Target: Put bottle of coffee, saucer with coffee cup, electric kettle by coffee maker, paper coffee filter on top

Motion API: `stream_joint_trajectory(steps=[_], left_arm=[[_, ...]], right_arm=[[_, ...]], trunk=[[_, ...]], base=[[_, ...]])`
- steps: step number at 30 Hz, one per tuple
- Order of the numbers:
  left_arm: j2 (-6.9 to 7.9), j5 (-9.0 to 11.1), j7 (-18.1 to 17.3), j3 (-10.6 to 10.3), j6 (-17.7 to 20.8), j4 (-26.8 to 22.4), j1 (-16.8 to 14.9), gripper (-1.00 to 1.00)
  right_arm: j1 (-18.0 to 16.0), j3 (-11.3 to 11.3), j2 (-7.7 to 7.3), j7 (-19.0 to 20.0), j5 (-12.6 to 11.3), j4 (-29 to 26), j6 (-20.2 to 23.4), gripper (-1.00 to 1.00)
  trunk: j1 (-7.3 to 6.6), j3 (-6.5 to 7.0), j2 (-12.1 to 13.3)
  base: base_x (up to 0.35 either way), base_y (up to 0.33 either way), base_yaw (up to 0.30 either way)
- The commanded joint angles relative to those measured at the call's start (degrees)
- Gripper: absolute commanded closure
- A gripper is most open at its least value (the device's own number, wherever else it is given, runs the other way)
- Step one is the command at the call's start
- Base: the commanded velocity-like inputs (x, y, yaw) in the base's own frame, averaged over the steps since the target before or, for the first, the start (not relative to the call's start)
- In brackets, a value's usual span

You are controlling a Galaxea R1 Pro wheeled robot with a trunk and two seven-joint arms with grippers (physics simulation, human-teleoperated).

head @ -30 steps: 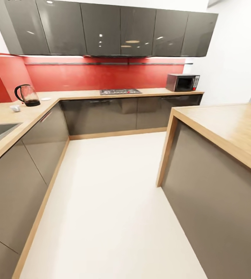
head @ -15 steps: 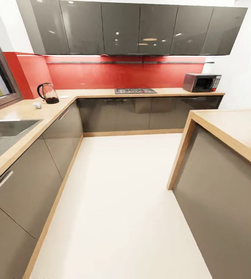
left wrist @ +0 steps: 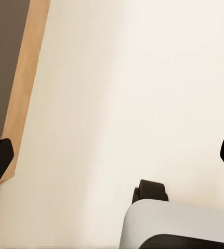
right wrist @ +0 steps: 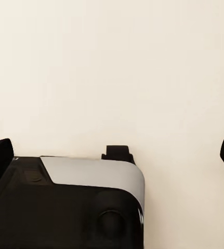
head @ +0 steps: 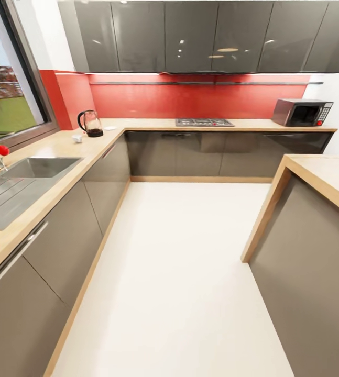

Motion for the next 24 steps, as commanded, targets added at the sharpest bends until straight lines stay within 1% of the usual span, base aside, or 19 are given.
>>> stream_joint_trajectory(steps=[1,21,24], left_arm=[[-0.01,0.05,-0.01,0.08,-0.2,0.08,-0.05,-1.0],[0.0,-0.04,0.03,0.08,-0.2,0.06,-0.05,-1.0],[0.0,-0.04,0.01,0.08,-0.2,0.06,-0.05,-1.0]], right_arm=[[-0.01,0.03,-0.01,-0.02,0.05,0.01,-0.15,-1.0],[-0.01,-0.05,-0.07,-0.09,0.04,-0.1,-0.22,-1.0],[-0.01,-0.08,-0.11,-0.08,0.04,-0.17,-1.06,-1.0]], trunk=[[-0.23,0.1,0.39],[-4.62,3.11,8.41],[-5.28,3.58,9.62]], base=[[0.0,0.0,0.262],[0.0,0.0,0.267],[0.0,0.0,0.267]])
